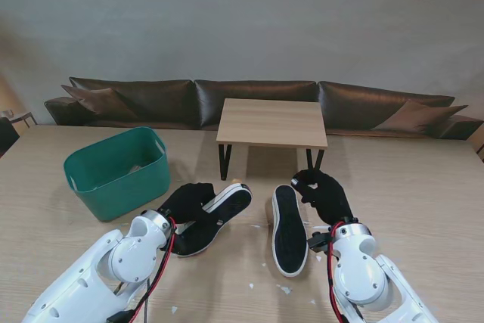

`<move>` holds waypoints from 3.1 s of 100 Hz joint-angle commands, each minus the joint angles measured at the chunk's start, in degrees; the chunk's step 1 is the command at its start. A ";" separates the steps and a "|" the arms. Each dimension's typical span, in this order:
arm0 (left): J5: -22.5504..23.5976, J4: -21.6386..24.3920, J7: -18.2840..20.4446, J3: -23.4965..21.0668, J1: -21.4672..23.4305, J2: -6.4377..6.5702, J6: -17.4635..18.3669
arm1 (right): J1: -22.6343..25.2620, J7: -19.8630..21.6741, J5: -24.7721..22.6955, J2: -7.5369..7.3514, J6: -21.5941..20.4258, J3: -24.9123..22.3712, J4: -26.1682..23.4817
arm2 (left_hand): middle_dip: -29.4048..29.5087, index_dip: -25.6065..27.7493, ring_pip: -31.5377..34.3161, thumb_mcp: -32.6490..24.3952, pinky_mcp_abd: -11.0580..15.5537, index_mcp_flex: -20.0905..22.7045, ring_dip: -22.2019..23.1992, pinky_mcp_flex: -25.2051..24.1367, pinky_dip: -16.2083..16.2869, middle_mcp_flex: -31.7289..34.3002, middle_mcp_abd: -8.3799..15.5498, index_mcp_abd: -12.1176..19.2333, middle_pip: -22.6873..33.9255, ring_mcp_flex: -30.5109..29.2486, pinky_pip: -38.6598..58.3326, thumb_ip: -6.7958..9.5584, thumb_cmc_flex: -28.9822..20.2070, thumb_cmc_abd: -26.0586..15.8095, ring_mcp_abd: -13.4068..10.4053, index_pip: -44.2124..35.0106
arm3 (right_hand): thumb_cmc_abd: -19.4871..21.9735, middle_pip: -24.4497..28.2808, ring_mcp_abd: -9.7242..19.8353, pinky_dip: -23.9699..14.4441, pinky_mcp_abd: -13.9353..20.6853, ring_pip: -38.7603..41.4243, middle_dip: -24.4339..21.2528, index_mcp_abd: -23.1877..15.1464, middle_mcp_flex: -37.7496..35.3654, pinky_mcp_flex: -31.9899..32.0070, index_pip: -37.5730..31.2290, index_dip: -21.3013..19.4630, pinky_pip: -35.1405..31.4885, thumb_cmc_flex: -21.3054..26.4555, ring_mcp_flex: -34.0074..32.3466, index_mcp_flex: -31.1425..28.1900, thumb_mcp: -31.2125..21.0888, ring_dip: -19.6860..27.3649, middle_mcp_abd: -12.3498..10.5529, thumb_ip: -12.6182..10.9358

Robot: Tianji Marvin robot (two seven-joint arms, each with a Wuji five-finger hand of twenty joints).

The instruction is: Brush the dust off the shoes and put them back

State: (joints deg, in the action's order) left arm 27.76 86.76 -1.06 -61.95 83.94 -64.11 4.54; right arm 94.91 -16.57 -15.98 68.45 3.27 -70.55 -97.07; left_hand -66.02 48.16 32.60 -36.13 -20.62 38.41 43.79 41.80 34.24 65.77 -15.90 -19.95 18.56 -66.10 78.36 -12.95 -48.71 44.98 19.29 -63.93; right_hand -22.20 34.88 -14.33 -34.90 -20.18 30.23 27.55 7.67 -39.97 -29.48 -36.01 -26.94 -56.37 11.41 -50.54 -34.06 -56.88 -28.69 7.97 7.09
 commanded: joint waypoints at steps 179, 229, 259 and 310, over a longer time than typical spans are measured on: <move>1.61 -3.79 -13.09 2.99 -4.91 -3.23 9.16 | -14.13 0.57 -6.15 1.36 -5.49 17.75 8.11 | 6.86 -9.84 3.86 -8.54 0.92 4.45 3.14 -12.53 5.67 -2.14 4.39 11.56 -6.09 10.08 0.26 3.97 -12.43 -4.11 0.40 10.03 | -30.27 17.91 11.73 -2.46 5.56 36.68 19.99 -9.35 -23.40 -22.76 -46.68 10.98 -23.46 27.52 -24.69 -11.99 -23.24 -14.87 -2.96 10.69; 2.18 2.97 -10.85 -5.68 3.25 -2.04 6.43 | -16.55 -5.00 -12.83 2.07 -2.29 19.23 10.39 | 45.10 -27.63 -18.24 -5.70 -2.83 -0.92 -17.38 -35.84 0.05 -26.57 -2.89 5.82 -12.70 37.95 -35.81 6.72 7.09 -13.68 5.67 54.43 | -31.20 17.91 13.82 -4.27 5.46 41.20 21.67 -8.33 -24.28 -27.76 -50.87 13.01 -22.92 28.58 -24.78 -10.73 -24.95 -17.33 -2.63 10.24; 4.84 5.65 -11.56 -10.57 7.67 -1.60 6.06 | -18.08 -8.93 -19.11 2.18 2.07 20.47 11.36 | 45.08 -27.36 -18.24 -3.99 -2.91 0.03 -17.22 -35.75 1.30 -25.59 -3.02 5.69 -12.34 37.63 -37.10 6.98 6.44 -15.79 5.29 53.92 | -31.57 17.86 14.23 -5.01 5.83 41.21 22.18 -8.66 -24.42 -28.05 -51.11 12.91 -22.52 28.45 -24.84 -10.69 -25.42 -17.49 -2.81 9.90; 6.66 4.90 -9.60 -11.88 10.97 -0.88 3.65 | -21.40 -10.66 -30.06 0.67 3.90 25.87 15.14 | 44.60 -26.76 -17.96 -1.92 -3.08 1.15 -16.78 -35.69 2.65 -24.50 -3.37 5.19 -11.98 37.25 -38.06 7.34 5.62 -18.08 5.03 53.41 | -31.49 18.73 14.60 -5.56 6.65 40.96 22.10 -9.46 -23.70 -27.82 -51.66 12.39 -22.10 27.55 -24.89 -9.86 -25.94 -17.35 -3.66 9.60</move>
State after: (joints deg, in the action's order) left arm 34.70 91.97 -11.89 -73.59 94.02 -64.98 8.56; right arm 73.12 -28.20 -45.87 69.21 8.47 -45.39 -81.81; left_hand -21.41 21.04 15.34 -39.10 -23.03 38.80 27.11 6.97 35.85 40.98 -18.60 -13.82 6.46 -30.57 41.75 -7.27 -43.46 29.08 23.96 -10.60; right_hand -58.66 52.20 -11.71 -38.67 -15.21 70.75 48.91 4.13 -60.52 -32.34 -74.11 -13.90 -77.62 29.63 -72.93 -39.44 -67.53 -45.14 7.39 22.23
